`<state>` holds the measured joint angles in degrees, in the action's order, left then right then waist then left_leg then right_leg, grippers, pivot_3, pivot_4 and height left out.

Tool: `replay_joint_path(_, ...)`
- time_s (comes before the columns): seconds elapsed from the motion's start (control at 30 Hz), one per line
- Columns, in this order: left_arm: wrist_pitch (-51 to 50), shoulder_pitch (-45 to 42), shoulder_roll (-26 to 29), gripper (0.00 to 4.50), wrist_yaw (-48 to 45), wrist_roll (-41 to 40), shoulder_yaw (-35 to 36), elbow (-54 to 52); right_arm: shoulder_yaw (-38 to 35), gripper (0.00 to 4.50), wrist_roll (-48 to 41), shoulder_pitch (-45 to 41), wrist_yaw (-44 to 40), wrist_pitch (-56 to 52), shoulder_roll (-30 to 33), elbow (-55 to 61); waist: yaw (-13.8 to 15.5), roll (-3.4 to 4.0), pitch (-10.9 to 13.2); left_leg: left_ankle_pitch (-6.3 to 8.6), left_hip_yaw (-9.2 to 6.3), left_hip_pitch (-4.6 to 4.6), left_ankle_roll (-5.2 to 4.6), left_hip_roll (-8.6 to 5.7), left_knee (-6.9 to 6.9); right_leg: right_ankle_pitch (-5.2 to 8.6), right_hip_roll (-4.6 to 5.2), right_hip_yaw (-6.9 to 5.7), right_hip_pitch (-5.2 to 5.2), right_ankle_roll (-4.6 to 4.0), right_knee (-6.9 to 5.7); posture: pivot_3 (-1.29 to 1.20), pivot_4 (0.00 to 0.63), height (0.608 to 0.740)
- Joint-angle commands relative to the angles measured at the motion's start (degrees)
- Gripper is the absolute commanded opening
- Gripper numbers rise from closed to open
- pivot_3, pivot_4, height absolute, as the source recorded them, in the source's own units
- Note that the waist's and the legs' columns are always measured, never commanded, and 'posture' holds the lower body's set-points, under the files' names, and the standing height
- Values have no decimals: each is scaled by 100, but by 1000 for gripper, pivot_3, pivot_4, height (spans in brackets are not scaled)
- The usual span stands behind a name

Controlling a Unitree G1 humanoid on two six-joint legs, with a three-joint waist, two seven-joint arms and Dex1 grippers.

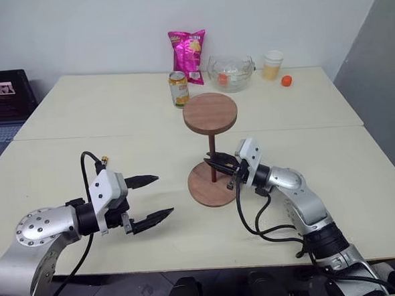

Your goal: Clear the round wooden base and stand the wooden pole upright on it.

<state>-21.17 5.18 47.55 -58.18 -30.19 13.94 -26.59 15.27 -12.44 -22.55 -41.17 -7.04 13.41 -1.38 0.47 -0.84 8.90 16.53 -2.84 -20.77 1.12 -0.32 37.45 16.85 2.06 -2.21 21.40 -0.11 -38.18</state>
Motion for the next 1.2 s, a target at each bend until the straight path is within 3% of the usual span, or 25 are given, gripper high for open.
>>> replay_joint_path(0.03, 97, -59, 70, 4500, -29, 24, 35, -86, 59, 580, 220, 294, 11, -308, 187, -276, 1, -2, -1, -1, 1, 1, -1, 0, -18, -14, 0, 0, -1, -3, 17, 0, 150, 740)
replay_joint_path(0.17, 141, -100, 46, 4500, -13, 71, -15, -49, -8, 1608, 187, 304, -22, -188, 162, -194, 8, -41, 35, -1, 3, -19, 0, -1, -45, -26, 0, -3, -3, -16, 30, 0, 150, 740)
replay_joint_path(0.3, 169, -128, 22, 4500, 4, 108, -20, -32, -94, 2735, 167, 299, -46, -180, 140, -163, -84, -18, 59, -4, 14, -92, 3, 0, -42, -32, -3, 6, 76, -14, 14, 0, 150, 740)
replay_joint_path(0.53, 137, -230, -64, 4500, 133, 120, 11, -8, -213, 4405, 18, 390, -256, -287, 240, 66, -83, -14, 62, -4, 11, -103, 4, 5, -43, -29, -10, -1, 83, -17, 18, 0, 150, 740)
replay_joint_path(0.9, -415, -502, 304, 4500, 644, 649, -201, -21, -440, 4463, -551, 489, -1349, -771, 1348, 1167, -58, -14, 64, -4, 10, -100, 3, 0, -39, -34, -8, 0, 79, -9, 16, 0, 150, 740)
replay_joint_path(1.2, -219, -857, 178, 4500, 532, 437, 34, 311, -1862, 4463, -1642, 884, -2360, -1341, 3164, 2121, -37, -21, 92, -4, 8, -102, 3, 1, -36, -34, -8, -5, 76, -8, 17, 0, 150, 740)
